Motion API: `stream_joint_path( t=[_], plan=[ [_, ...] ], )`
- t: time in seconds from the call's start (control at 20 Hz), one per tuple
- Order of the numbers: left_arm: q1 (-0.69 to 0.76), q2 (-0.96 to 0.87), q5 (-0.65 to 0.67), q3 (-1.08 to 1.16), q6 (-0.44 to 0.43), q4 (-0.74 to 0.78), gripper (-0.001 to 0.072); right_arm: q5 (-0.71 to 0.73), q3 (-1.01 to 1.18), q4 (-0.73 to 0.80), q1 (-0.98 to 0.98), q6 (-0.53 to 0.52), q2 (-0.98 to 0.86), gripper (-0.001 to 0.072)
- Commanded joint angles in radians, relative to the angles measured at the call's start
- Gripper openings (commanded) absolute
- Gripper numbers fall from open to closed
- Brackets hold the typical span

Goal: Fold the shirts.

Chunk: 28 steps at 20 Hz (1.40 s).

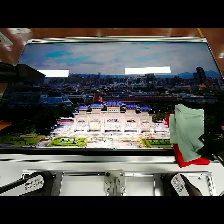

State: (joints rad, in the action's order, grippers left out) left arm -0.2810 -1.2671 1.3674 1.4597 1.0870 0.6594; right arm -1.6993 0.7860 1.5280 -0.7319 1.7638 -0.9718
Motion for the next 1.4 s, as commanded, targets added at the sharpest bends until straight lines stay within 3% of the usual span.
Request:
stream_joint_path(
  t=[0.0, 0.05, 0.1, 0.2, 0.3, 0.4, 0.55, 0.65, 0.75, 0.95, 1.35],
  plan=[
    [-0.001, 0.000, -0.001, 0.000, -0.002, 0.000, 0.0036, 0.114, -0.115, 0.080, -0.001, 0.037, 0.020, 0.0280],
    [-0.001, 0.000, -0.001, 0.000, -0.002, 0.000, 0.0035, 0.141, -0.107, 0.082, -0.001, 0.021, 0.020, 0.0584],
    [0.000, 0.000, -0.005, 0.000, -0.002, 0.000, 0.0036, 0.159, -0.088, 0.083, -0.001, 0.000, 0.020, 0.0675],
    [0.018, -0.005, -0.037, 0.000, -0.002, 0.005, 0.0035, 0.174, 0.006, 0.098, -0.001, -0.011, 0.020, 0.0674],
    [0.070, -0.010, -0.066, 0.000, 0.017, 0.113, 0.0035, 0.234, 0.173, 0.105, -0.001, -0.069, 0.020, 0.0673],
    [0.156, -0.021, -0.084, 0.000, 0.119, 0.353, 0.0035, 0.380, 0.383, 0.064, 0.017, -0.083, 0.020, 0.0672],
    [0.339, -0.057, -0.055, 0.001, 0.348, 0.799, 0.0035, 0.627, 0.565, -0.084, 0.186, -0.146, 0.020, 0.0672],
    [0.464, -0.097, -0.030, 0.001, 0.411, 0.896, 0.0079, 0.589, 0.566, -0.086, 0.406, -0.171, -0.004, 0.0672],
    [0.551, -0.125, -0.029, 0.001, 0.496, 0.882, 0.0682, 0.440, 0.566, -0.072, 0.608, -0.167, -0.101, 0.0675],
    [0.601, -0.126, 0.019, 0.000, 0.526, 0.859, 0.0705, 0.219, 0.565, -0.117, 0.760, -0.169, -0.280, 0.0674],
    [0.599, -0.127, 0.011, 0.000, 0.526, 0.859, 0.0704, 0.236, 0.565, -0.143, 0.803, -0.169, -0.308, 0.0674]
  ],
)
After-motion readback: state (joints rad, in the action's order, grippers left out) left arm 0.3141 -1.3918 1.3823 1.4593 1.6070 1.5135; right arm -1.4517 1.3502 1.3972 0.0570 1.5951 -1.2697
